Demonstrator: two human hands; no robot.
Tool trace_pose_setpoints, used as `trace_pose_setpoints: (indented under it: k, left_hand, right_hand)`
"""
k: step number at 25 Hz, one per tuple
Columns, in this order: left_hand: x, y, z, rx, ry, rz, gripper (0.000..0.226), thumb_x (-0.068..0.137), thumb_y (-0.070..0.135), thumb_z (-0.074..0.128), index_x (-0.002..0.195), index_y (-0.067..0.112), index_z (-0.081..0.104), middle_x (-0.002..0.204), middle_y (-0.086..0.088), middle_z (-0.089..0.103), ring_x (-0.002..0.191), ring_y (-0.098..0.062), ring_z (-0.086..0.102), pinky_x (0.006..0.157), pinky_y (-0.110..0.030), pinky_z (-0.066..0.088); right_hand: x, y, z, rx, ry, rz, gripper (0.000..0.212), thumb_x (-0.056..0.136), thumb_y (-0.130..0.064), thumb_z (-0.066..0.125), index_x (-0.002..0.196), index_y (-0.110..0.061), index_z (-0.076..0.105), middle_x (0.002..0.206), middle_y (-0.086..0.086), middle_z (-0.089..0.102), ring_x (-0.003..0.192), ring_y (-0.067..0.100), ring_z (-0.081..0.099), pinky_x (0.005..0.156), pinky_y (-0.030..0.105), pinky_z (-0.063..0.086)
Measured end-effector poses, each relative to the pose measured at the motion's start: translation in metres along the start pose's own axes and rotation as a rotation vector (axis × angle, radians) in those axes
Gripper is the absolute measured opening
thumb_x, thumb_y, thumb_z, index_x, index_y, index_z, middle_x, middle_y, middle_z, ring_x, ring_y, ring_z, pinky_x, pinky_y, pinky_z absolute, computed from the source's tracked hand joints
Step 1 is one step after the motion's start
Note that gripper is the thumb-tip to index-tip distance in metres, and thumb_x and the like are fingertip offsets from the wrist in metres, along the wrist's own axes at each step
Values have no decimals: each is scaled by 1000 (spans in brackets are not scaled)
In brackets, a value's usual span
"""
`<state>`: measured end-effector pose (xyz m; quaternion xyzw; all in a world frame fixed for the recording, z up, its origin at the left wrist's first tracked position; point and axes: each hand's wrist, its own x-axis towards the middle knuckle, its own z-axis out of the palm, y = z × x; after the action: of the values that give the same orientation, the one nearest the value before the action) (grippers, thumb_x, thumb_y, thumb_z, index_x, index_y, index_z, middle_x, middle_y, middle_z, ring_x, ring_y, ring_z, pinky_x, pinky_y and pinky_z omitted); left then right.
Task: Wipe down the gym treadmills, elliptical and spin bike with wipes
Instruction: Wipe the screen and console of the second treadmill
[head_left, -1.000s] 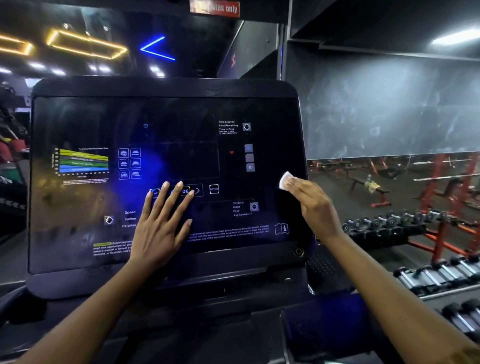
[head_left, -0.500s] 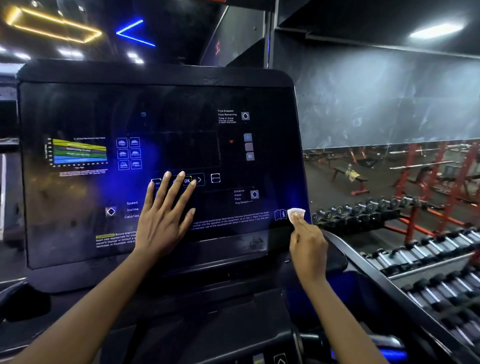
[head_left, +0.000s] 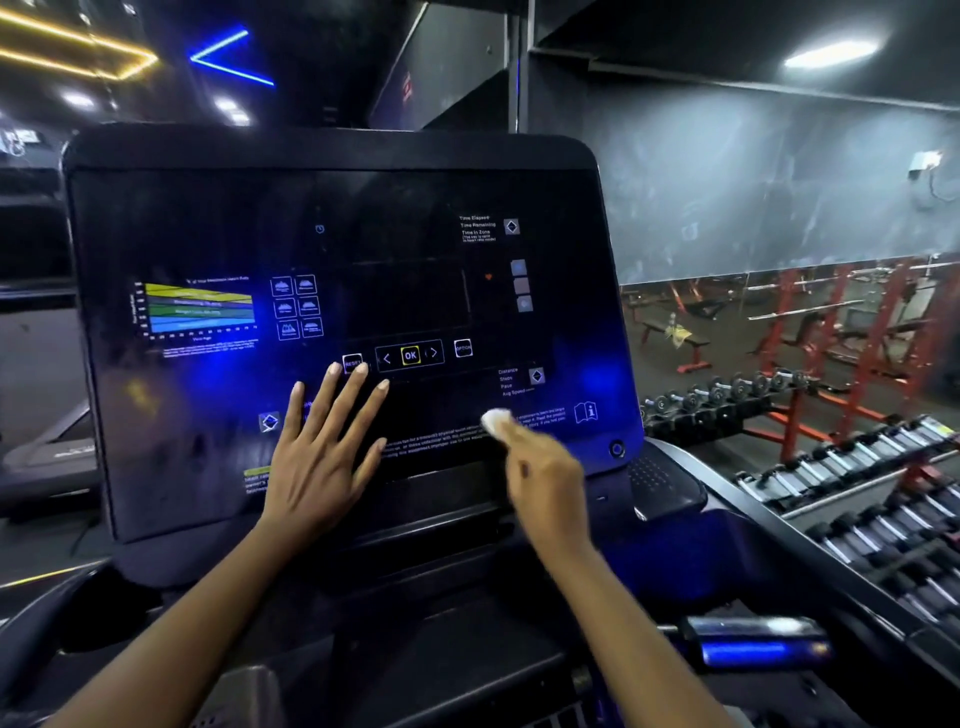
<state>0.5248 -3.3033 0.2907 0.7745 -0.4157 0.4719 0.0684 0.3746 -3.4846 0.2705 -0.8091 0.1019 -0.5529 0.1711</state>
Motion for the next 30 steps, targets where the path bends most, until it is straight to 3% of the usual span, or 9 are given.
trace_pose_setpoints:
  k: [3, 5, 7, 10, 14, 17, 20, 25, 30]
  left_hand:
    - [-4, -3, -1, 33, 2, 10, 58, 96, 43, 27, 146, 14, 32, 155, -7, 24, 144, -27, 18, 116, -49, 12]
    - [-3, -2, -1, 36, 7, 13, 59, 94, 42, 30, 147, 14, 32, 155, -8, 23, 144, -27, 17, 116, -50, 13]
    - [-4, -2, 0, 35, 9, 10, 60, 94, 42, 31, 147, 14, 32, 156, -8, 22, 145, -27, 16, 116, -51, 13]
    - [-4, -3, 1, 39, 9, 13, 60, 94, 42, 31, 147, 14, 31, 156, -8, 22, 145, -28, 16, 116, -51, 13]
    - [-4, -2, 1, 44, 5, 13, 60, 95, 43, 29, 147, 14, 31, 156, -9, 22, 144, -28, 16, 116, -50, 12]
    - [-5, -1, 0, 33, 10, 6, 60, 94, 42, 30, 147, 14, 31, 155, -9, 23, 144, -28, 16, 116, -50, 11]
    - [-5, -2, -1, 37, 13, 13, 60, 94, 42, 31, 147, 13, 30, 155, -9, 23, 144, -28, 17, 116, -50, 11]
    - [-4, -2, 1, 29, 18, 10, 61, 94, 43, 30, 147, 13, 30, 155, -9, 23, 144, -28, 16, 116, -50, 10]
    - [-5, -2, 1, 36, 17, 20, 60, 95, 44, 26, 147, 13, 31, 155, -10, 23, 144, -29, 18, 116, -50, 11]
  right_hand:
    - [53, 42, -19, -50, 195, 180, 40, 82, 11, 58, 118, -5, 63, 111, 9, 67, 97, 19, 64, 91, 13, 40]
    - [68, 58, -16, -154, 195, 192, 41, 81, 14, 56, 117, -3, 63, 109, 14, 67, 94, 30, 65, 85, 26, 48]
    - [54, 49, -1, -214, 167, 160, 44, 74, 17, 61, 113, -2, 65, 104, 17, 69, 83, 32, 65, 76, 32, 53]
    - [5, 9, 23, -129, 99, 53, 44, 69, 16, 65, 110, -3, 67, 101, 13, 70, 78, 26, 65, 80, 24, 48]
    - [-24, -20, 23, -58, -67, -182, 34, 82, -5, 47, 107, -6, 69, 102, 6, 71, 86, 17, 64, 85, 18, 48]
    - [26, 17, 1, -84, 131, 2, 33, 81, 4, 51, 108, -4, 68, 102, 10, 70, 92, 17, 65, 95, 11, 37]
    - [76, 55, -11, -188, 198, 169, 40, 80, 13, 53, 115, -4, 65, 111, 12, 67, 100, 26, 63, 92, 23, 43]
    - [45, 23, 19, -300, 72, -76, 39, 80, -1, 45, 111, -7, 68, 105, 8, 69, 74, 23, 63, 68, 27, 52]
    - [-25, -8, 26, -207, -185, -321, 50, 64, 9, 74, 111, -7, 68, 111, 6, 68, 92, 20, 66, 74, 28, 56]
